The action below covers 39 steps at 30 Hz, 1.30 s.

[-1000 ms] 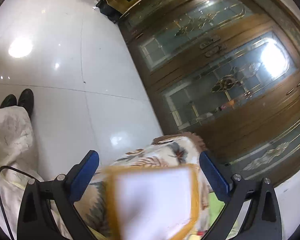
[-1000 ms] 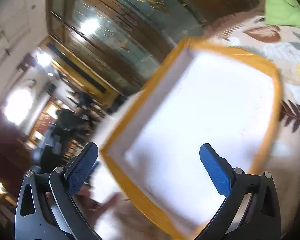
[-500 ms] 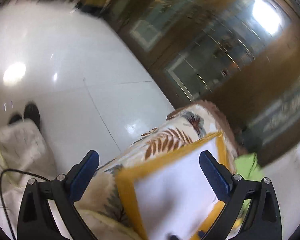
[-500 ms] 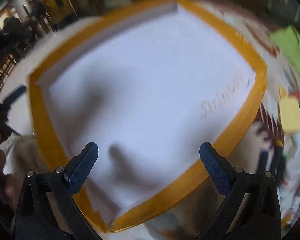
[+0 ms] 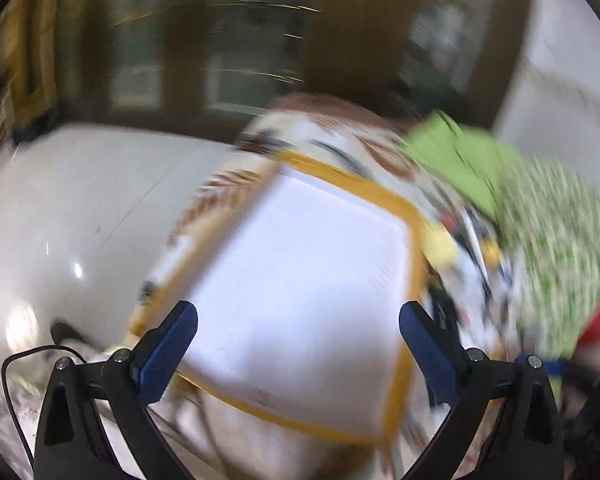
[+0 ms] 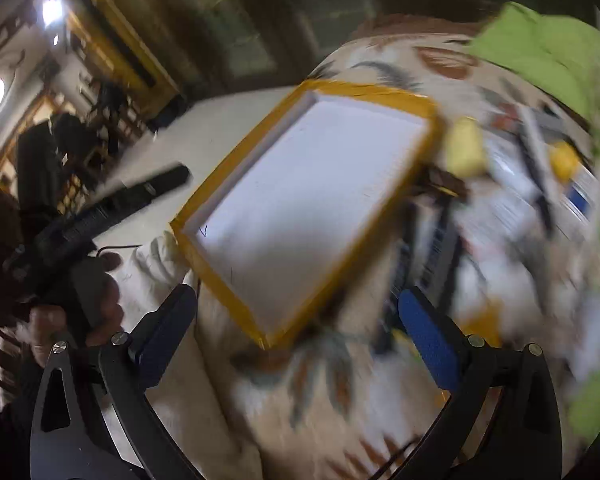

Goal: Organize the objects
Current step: 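Lower the white yellow-rimmed tray onto the blanket with the left tool, then grasp the yellow packet with the left tool while the right tool grasps a white bottle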

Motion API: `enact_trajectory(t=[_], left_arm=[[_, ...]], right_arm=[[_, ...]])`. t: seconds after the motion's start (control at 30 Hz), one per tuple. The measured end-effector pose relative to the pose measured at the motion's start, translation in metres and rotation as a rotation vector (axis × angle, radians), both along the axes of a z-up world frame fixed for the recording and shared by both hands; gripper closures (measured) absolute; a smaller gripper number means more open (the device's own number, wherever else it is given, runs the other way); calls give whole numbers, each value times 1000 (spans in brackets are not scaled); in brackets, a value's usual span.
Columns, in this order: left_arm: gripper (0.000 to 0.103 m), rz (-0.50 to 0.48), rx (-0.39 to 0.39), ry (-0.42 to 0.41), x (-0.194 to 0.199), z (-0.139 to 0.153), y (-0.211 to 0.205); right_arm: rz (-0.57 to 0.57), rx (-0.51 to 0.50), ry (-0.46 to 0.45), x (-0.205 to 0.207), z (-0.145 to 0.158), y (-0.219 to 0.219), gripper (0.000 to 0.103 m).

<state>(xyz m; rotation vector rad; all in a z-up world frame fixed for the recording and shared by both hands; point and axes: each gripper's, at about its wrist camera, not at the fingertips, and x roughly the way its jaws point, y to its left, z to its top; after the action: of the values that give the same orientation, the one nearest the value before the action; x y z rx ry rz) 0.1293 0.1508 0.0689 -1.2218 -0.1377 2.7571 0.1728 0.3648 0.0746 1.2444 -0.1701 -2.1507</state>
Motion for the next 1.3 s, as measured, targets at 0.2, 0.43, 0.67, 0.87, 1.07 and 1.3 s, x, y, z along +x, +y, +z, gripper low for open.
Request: enact_trajectory(t=[0.2,0.43,0.67,0.87,1.07,1.3], left_arm=[[2,-164,36,-80,25,-5,70],[4,-307,81,-255,41,-40,134],[36,-361,-5,-256,18,-54,160],[36,-425,49,-280,-4,-69,168],[69,-445,168,-349,0,-91,163],[73,-457,211,-375,6,-95,167]], right_arm=[[-147,79,77,40,18,85,1],[-278,-7,-2,30,-13,151,6],[-357,40,-58,5,-46,155,31],[-419,123,-8,-7,-49,170,31],[-419,121,-64,-23,-71,168,52],[-443,156,-122,-36,-83,167,61]])
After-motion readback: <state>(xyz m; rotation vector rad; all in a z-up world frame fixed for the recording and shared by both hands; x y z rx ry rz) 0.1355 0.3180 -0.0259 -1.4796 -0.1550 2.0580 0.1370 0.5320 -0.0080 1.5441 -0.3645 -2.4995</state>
